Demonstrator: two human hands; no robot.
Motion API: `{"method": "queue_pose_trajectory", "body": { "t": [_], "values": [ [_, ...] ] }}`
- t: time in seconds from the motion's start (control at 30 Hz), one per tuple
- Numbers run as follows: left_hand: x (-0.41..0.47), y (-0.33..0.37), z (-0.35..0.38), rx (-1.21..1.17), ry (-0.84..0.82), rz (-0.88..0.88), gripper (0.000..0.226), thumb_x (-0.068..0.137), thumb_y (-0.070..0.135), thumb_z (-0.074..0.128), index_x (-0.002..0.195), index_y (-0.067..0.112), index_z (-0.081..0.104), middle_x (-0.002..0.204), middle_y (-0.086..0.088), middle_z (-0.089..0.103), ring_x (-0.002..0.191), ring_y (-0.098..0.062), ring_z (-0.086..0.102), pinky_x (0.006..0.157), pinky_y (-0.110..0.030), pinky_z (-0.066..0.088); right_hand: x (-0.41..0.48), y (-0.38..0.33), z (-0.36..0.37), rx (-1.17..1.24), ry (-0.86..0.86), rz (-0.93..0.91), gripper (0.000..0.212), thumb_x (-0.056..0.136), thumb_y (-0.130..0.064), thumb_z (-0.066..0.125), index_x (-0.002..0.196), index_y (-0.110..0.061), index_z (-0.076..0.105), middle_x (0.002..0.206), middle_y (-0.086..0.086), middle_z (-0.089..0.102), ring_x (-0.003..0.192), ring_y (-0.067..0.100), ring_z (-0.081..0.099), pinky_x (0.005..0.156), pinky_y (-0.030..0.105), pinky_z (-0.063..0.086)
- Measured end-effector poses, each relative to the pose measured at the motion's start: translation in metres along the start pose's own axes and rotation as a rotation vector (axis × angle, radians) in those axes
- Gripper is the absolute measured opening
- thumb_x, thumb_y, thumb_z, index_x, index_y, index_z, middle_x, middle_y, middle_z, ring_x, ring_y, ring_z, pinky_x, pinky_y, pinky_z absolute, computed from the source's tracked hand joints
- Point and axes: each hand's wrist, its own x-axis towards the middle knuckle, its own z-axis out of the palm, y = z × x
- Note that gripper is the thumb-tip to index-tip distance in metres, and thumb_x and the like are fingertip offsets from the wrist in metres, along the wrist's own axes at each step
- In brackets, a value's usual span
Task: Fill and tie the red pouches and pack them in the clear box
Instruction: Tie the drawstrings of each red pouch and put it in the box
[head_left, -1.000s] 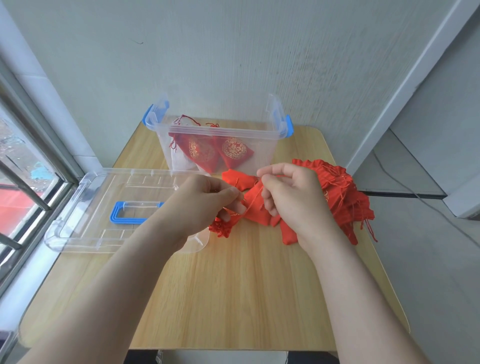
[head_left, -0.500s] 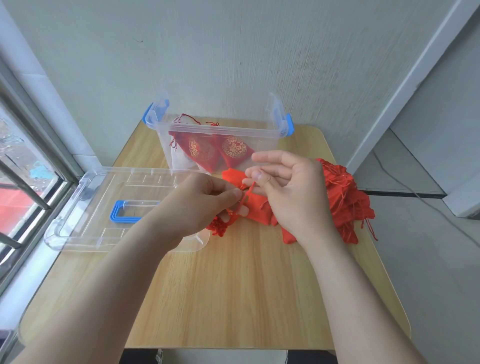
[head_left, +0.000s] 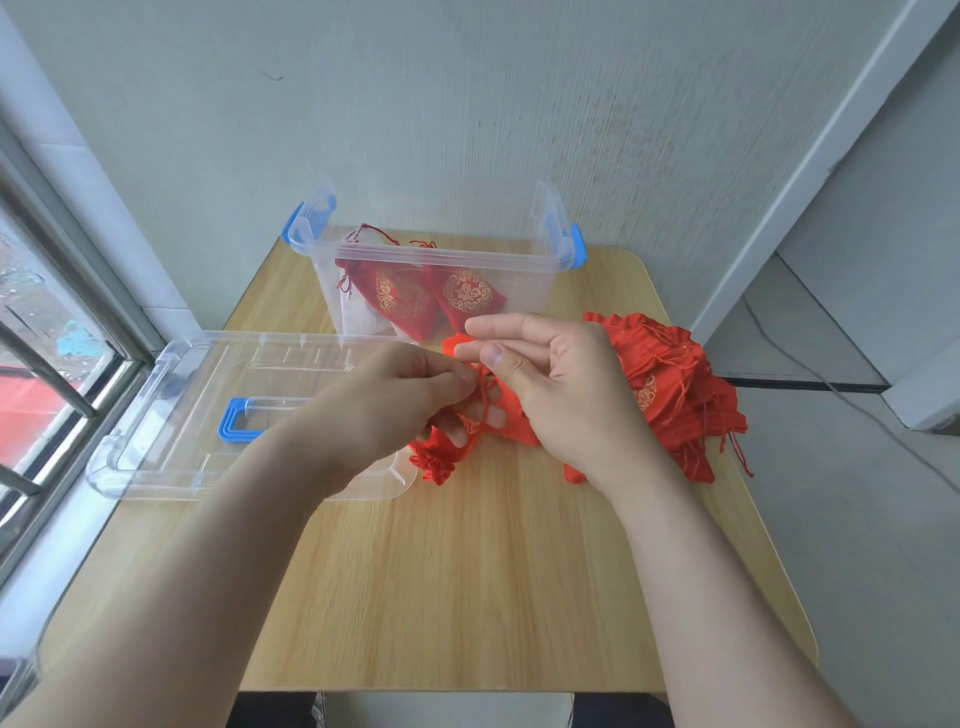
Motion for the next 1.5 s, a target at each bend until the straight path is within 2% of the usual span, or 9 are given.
{"method": "queue_pose_trajectory", "body": {
  "t": [0.13, 0.37, 0.5, 0.6, 0.7, 0.83, 1.13, 1.4, 1.5],
  "values": [
    [-0.001, -0.001, -0.003, -0.043, -0.001, 0.025, 0.027, 0.107, 0.025, 0.058, 0.103, 0.013, 0.082, 0.106, 0.0, 0.081, 0.081, -0.015, 0.066, 0.078, -0.034, 0.045, -0.001, 0.003, 0.001, 0.046, 0.001, 0.038, 0.022, 0.103, -0.003, 0.066, 0.122, -0.009, 0.076, 0.104, -0.001, 0.083, 0.089, 0.007, 0.079, 0.064, 0.021, 0.06],
    [0.002, -0.006, -0.004, -0.088, 0.071, -0.029, 0.026, 0.108, 0.02, 0.058, 0.103, 0.012, 0.082, 0.103, -0.003, 0.082, 0.076, -0.014, 0.064, 0.081, -0.038, 0.043, 0.003, 0.008, 0.001, -0.166, 0.102, -0.05, 0.009, 0.099, -0.012, 0.073, 0.106, -0.015, 0.077, 0.087, -0.005, 0.082, 0.079, 0.009, 0.079, 0.078, 0.041, 0.066],
    [0.004, -0.009, -0.007, -0.094, 0.119, -0.037, 0.027, 0.106, 0.019, 0.061, 0.093, 0.009, 0.083, 0.097, -0.015, 0.08, 0.076, -0.016, 0.065, 0.079, -0.041, 0.043, -0.001, 0.003, 0.002, -0.349, -0.004, -0.1, 0.019, 0.09, -0.012, 0.081, 0.106, -0.022, 0.083, 0.09, -0.012, 0.08, 0.079, -0.002, 0.076, 0.076, 0.018, 0.061],
    [0.004, -0.008, -0.008, -0.098, 0.098, -0.044, 0.026, 0.107, 0.018, 0.06, 0.1, 0.005, 0.081, 0.102, -0.017, 0.08, 0.078, -0.019, 0.064, 0.078, -0.04, 0.045, -0.002, 0.001, 0.004, -0.395, -0.015, -0.125, 0.013, 0.09, -0.011, 0.082, 0.1, -0.02, 0.084, 0.079, -0.014, 0.079, 0.074, -0.004, 0.075, 0.074, 0.018, 0.059],
    [0.001, -0.005, -0.007, -0.123, 0.069, -0.046, 0.028, 0.109, 0.017, 0.056, 0.107, 0.0, 0.077, 0.102, -0.01, 0.081, 0.074, -0.015, 0.063, 0.074, -0.034, 0.047, -0.001, 0.0, 0.003, -0.427, 0.018, -0.167, 0.009, 0.092, -0.009, 0.079, 0.089, -0.018, 0.08, 0.068, -0.013, 0.075, 0.07, -0.002, 0.073, 0.072, 0.015, 0.056],
    [0.003, -0.01, -0.006, -0.135, 0.133, -0.051, 0.027, 0.107, 0.021, 0.062, 0.1, 0.0, 0.078, 0.093, -0.021, 0.077, 0.077, -0.024, 0.062, 0.078, -0.041, 0.048, -0.001, 0.0, 0.007, -0.471, 0.091, -0.186, 0.008, 0.089, -0.012, 0.079, 0.086, -0.02, 0.076, 0.073, -0.013, 0.074, 0.072, 0.003, 0.072, 0.069, 0.018, 0.057],
    [0.003, -0.01, -0.007, -0.071, 0.171, -0.085, 0.024, 0.1, 0.028, 0.072, 0.089, 0.01, 0.083, 0.073, -0.006, 0.068, 0.071, -0.02, 0.057, 0.076, -0.036, 0.048, -0.002, 0.001, 0.008, -0.475, 0.014, -0.22, 0.024, 0.078, -0.016, 0.093, 0.098, -0.021, 0.083, 0.086, -0.013, 0.076, 0.076, 0.005, 0.071, 0.071, 0.023, 0.057],
    [-0.001, -0.001, -0.009, -0.241, 0.008, -0.157, 0.023, 0.089, -0.005, 0.068, 0.108, -0.016, 0.072, 0.091, -0.023, 0.063, 0.08, -0.024, 0.056, 0.08, -0.032, 0.05, 0.001, 0.016, 0.008, -0.69, -0.016, -0.35, 0.013, 0.092, -0.014, 0.079, 0.101, -0.022, 0.085, 0.088, 0.003, 0.07, 0.083, 0.023, 0.069, 0.076, 0.043, 0.056],
    [-0.001, -0.004, -0.009, -0.243, 0.103, -0.171, 0.047, 0.073, -0.006, 0.081, 0.118, 0.005, 0.073, 0.114, -0.023, 0.074, 0.097, -0.036, 0.071, 0.099, -0.047, 0.059, 0.0, 0.016, 0.007, -0.754, -0.034, -0.313, 0.013, 0.096, -0.016, 0.074, 0.103, -0.023, 0.084, 0.09, 0.004, 0.068, 0.088, 0.025, 0.067, 0.081, 0.044, 0.055]
  ]
}}
